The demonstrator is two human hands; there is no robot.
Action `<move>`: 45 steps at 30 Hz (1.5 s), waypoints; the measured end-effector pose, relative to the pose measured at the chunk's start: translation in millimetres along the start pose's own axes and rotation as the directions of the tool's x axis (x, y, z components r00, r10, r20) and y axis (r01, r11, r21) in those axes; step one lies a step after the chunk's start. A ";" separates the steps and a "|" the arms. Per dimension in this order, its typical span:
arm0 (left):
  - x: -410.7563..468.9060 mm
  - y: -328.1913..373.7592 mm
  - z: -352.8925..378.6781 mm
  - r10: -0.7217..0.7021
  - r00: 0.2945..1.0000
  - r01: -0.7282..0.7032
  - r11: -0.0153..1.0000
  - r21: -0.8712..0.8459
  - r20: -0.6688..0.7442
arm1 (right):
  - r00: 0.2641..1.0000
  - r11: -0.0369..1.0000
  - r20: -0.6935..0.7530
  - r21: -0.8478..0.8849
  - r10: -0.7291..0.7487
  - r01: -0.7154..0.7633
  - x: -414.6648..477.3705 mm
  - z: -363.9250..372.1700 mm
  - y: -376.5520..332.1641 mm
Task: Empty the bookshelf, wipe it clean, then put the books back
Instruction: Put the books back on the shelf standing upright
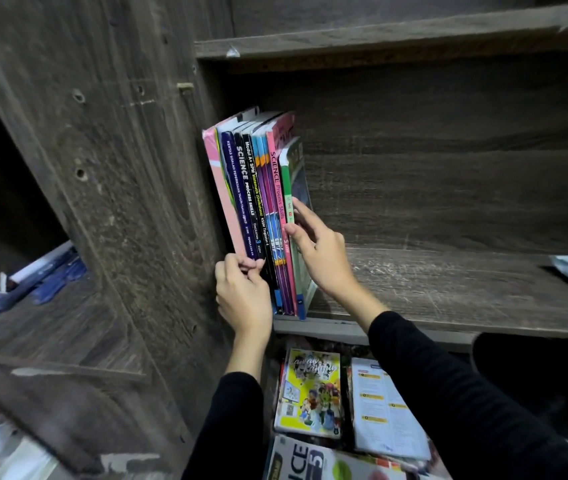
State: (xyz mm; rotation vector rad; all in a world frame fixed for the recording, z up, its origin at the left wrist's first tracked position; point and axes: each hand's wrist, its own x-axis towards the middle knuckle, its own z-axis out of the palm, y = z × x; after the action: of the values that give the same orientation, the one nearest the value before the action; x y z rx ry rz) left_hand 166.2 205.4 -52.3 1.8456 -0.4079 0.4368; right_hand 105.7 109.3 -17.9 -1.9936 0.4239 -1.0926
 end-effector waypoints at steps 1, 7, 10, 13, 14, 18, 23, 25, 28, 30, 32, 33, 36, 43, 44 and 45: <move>0.0 2.9 -0.6 -0.020 1.000 0.020 1.000 0.021 0.010 | 1.000 1.000 0.006 -0.011 0.003 -0.003 0.8 0.0 0.3; 9.3 32.6 -14.5 0.345 0.938 -0.332 0.911 -0.245 0.011 | 0.998 0.997 0.055 -0.075 0.011 -0.007 2.6 -5.3 -3.2; 31.2 71.6 -22.2 0.549 0.827 -0.562 0.800 -0.211 -0.123 | 0.993 0.995 0.119 -0.098 0.014 -0.003 2.6 -11.6 -5.0; 55.9 103.5 -26.6 0.651 0.756 -0.642 0.757 0.118 -0.062 | 0.984 0.991 0.173 -0.132 0.046 -0.023 2.4 -15.8 -5.1; 61.9 106.5 -26.7 0.654 0.756 -0.639 0.736 0.225 0.009 | 0.982 0.989 0.181 -0.145 0.056 -0.030 2.2 -16.0 -5.1; 71.7 100.4 -27.8 0.643 0.751 -0.648 0.673 0.356 0.151 | 0.980 0.988 0.190 -0.153 0.052 -0.023 -0.6 -17.1 -10.7; 77.4 97.6 -35.7 0.657 0.727 -0.678 0.639 0.363 0.201 | 0.985 0.991 0.164 -0.127 0.060 -0.039 -3.2 -15.4 -11.7; 77.7 99.2 -38.2 0.653 0.736 -0.670 0.663 0.334 0.180 | 0.985 0.990 0.157 -0.137 0.067 -0.045 -3.6 -13.7 -10.5; 72.0 103.1 -39.6 0.675 0.730 -0.669 0.672 0.319 0.108 | 0.985 0.989 0.156 -0.138 0.075 -0.054 -3.7 -12.0 -9.8; 66.6 106.8 -39.9 0.692 0.719 -0.688 0.696 0.204 0.064 | 0.985 0.987 0.151 -0.147 0.082 -0.060 -3.6 -11.4 -9.7; 56.4 111.0 -42.6 0.621 0.781 -0.622 0.783 0.001 0.060 | 0.986 0.985 0.142 -0.158 0.087 -0.065 -3.7 -11.8 -9.8; 51.2 112.6 -44.4 0.579 0.814 -0.574 0.815 -0.081 0.054 | 0.986 0.984 0.138 -0.163 0.090 -0.067 -4.5 -12.5 -11.2; 38.5 117.0 -56.5 0.552 0.834 -0.544 0.822 -0.168 0.005 | 0.988 0.977 0.138 -0.211 0.065 -0.035 -5.4 -15.1 -16.5; 24.8 116.4 -100.9 0.475 0.856 -0.517 0.780 -0.352 -0.203 | 0.984 0.963 0.156 -0.267 0.082 -0.038 -3.3 -6.9 -18.7; 20.0 117.9 -105.3 0.429 0.870 -0.493 0.775 -0.396 -0.243 | 0.985 0.965 0.154 -0.259 0.083 -0.041 -3.1 -7.3 -17.9; 14.3 117.5 -108.4 0.361 0.893 -0.447 0.774 -0.449 -0.268 | 0.984 0.968 0.155 -0.246 0.086 -0.045 -3.4 -7.4 -17.3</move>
State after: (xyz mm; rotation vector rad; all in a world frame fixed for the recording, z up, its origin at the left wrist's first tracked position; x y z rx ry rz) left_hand 111.7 272.4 83.0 1.1929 -0.7387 0.7028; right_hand 96.3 118.4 -4.1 -2.2468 0.5529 -0.8597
